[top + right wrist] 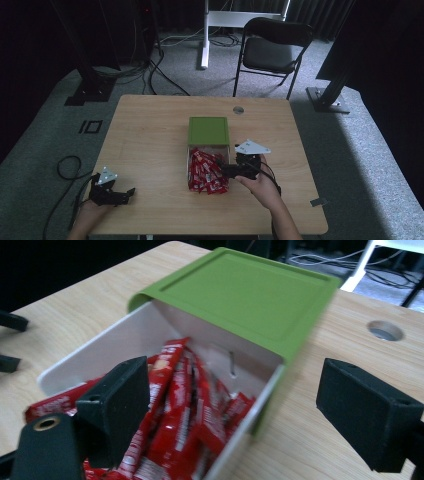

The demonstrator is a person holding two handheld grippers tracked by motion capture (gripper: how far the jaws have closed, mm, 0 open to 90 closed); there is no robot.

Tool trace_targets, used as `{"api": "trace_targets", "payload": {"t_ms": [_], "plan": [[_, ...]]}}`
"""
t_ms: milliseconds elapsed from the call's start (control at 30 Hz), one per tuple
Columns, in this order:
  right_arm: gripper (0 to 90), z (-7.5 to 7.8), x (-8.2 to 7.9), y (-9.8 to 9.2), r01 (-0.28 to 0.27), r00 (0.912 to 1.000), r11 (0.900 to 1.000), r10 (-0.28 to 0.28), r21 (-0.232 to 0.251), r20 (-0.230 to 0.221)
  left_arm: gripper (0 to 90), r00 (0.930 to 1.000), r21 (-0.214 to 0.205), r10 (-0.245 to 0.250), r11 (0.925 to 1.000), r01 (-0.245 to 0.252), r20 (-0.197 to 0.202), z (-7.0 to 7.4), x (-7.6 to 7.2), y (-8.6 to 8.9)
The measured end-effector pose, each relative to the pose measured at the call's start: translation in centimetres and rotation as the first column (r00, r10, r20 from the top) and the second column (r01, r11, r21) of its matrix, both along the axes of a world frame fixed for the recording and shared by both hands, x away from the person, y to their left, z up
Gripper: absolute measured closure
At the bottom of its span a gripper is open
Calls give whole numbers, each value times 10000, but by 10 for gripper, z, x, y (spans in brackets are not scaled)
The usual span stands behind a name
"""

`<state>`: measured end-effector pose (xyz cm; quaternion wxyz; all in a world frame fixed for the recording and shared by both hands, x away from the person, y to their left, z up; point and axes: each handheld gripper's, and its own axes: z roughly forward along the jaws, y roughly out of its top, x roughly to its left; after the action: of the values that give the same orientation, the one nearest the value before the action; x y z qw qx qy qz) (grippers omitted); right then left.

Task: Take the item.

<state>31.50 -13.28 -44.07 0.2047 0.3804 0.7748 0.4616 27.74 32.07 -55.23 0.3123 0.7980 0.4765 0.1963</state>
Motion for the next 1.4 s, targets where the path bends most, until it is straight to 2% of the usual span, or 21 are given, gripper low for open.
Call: {"api": "trace_targets", "payload": {"t_ms": [433, 500, 533, 633, 700, 733, 800, 867, 900, 933, 1000, 1167, 1233, 1367, 1400], "plan": [[139, -8, -1, 33, -770, 9969, 9970, 769, -54, -142, 8, 10000, -33, 2, 10000, -2, 0, 0, 0, 0], [153, -11, -2, 38, -841, 9961, 9964, 842, 40, -253, 8, 10000, -40, 6, 10000, -6, 12, 0, 0, 0], [159, -14, -3, 43, -892, 9954, 9960, 889, -61, -369, 8, 10000, -41, 4, 10000, -3, 12, 0, 0, 0], [230, -17, -4, 48, -975, 9945, 9951, 968, -153, -406, 8, 10000, -39, 4, 10000, -4, 11, 0, 0, 0], [320, -18, -5, 51, -919, 9957, 9955, 916, -214, -167, 8, 10000, -37, 2, 10000, -2, 12, 0, 0, 0], [361, -18, -4, 51, -884, 9959, 9960, 881, -163, -188, 8, 10000, -42, 5, 10000, -5, 10, 0, 0, 0], [384, -19, -4, 52, -901, 9957, 9958, 897, -167, -245, 8, 10000, -39, 1, 10000, -1, 13, 0, 0, 0], [405, -20, -5, 54, -881, 9960, 9952, 873, -435, -190, 8, 10000, -44, 4, 10000, -4, 9, 0, 0, 0], [517, -21, -5, 56, -1005, 9941, 9933, 980, -564, -456, 8, 10000, -55, 11, 10000, -11, 6, 0, 0, 0], [523, -22, -5, 57, -1070, 9928, 9926, 1035, -575, -609, 8, 10000, -57, 11, 10000, -11, 6, 0, 0, 0], [540, -23, -5, 59, -733, 9963, 9928, 687, -946, -514, 8, 10000, -58, 12, 10000, -12, 5, 0, 0, 0], [620, -25, -2, 61, -369, 9971, 9941, 299, -1017, -694, 8, 10000, -58, 12, 10000, -12, 7, 0, 0, 0], [631, -25, -1, 62, -378, 9953, 9942, 284, -1010, -922, 8, 10000, -56, 10, 10000, -10, 12, 0, 0, 0], [642, -27, -2, 61, -425, 9936, 9927, 301, -1132, -1087, 8, 10000, -73, 21, 10000, -21, 20, 0, 0, 0], [655, -28, -3, 61, -513, 9920, 9899, 353, -1320, -1210, 8, 10000, -72, 20, 10000, -20, 20, 0, 0, 0]]}}
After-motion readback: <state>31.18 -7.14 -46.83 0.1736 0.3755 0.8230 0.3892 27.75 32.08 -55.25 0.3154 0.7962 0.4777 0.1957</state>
